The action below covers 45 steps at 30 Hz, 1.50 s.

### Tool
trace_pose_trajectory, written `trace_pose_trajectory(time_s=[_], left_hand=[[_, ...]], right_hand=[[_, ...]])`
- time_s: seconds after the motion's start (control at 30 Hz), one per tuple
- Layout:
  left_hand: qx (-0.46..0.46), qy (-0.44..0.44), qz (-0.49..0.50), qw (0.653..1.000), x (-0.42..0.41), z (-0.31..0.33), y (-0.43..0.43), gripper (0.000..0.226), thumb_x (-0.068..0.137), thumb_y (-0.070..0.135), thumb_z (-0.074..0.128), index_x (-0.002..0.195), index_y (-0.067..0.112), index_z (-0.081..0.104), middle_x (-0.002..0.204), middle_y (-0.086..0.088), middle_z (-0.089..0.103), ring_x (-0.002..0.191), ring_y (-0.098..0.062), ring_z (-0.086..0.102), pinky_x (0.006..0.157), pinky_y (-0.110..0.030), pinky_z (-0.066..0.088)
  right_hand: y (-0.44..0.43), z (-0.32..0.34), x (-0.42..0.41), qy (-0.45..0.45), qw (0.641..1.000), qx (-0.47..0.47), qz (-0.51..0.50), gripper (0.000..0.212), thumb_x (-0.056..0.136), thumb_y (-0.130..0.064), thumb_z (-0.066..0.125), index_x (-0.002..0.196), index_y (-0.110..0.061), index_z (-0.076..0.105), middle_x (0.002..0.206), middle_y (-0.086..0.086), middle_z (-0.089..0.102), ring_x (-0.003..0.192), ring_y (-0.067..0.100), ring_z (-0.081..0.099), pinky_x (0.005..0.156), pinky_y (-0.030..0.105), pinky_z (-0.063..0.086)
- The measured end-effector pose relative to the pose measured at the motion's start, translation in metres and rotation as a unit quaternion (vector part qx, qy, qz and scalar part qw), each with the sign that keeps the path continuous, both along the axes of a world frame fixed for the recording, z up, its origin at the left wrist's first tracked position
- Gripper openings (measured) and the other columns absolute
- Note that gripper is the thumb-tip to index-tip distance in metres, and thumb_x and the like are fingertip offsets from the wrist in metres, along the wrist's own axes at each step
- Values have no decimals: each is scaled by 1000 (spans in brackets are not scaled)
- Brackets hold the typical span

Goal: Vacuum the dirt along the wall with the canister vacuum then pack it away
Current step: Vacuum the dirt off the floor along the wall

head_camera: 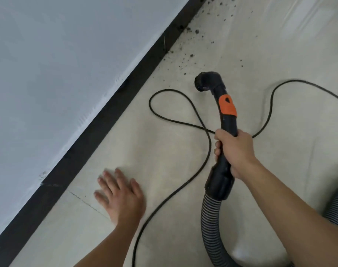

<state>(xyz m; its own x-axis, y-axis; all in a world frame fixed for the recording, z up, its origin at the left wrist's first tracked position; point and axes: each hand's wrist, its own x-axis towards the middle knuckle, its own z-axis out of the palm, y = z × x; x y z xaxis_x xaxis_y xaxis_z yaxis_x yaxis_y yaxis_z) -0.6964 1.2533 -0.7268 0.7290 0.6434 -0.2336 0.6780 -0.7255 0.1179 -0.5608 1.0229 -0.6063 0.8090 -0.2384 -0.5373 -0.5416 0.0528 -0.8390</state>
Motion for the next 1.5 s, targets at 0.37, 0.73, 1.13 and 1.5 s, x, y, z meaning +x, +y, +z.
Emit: trace_pose_trajectory(time_s=[0.37,0.73,1.13,1.5], left_hand=[[2,1,15,1000,2,1,0,66,96,49,9,155,22,-2,160,-6,-18,146,-22,-23,118,-49,-14],[-60,-174,-16,983,70,37,0,47,98,32,29,135,9,45,139,-17,45,130,-34,38,112,-48,27],[19,-50,-123,991,194,-9,-29,63,99,45,11,154,16,2,160,-18,-9,148,-32,-13,119,-52,-6],[12,-27,-119,992,198,-3,-29,64,98,46,5,154,17,-2,160,-16,-17,146,-30,-21,119,-51,-8]], right_hand=[[10,-25,-51,51,959,-40,277,12,80,-4,62,77,-8,51,52,10,50,43,21,43,42,29,38],[-22,-32,-27,18,974,-93,204,16,83,-5,65,73,-4,53,51,11,51,43,21,45,44,30,39],[8,-46,91,-17,978,-100,183,9,81,-9,64,80,-8,55,55,7,53,41,20,47,43,28,42],[47,-33,123,35,969,-39,241,9,81,-3,61,81,-7,52,57,10,50,43,19,43,41,24,39]])
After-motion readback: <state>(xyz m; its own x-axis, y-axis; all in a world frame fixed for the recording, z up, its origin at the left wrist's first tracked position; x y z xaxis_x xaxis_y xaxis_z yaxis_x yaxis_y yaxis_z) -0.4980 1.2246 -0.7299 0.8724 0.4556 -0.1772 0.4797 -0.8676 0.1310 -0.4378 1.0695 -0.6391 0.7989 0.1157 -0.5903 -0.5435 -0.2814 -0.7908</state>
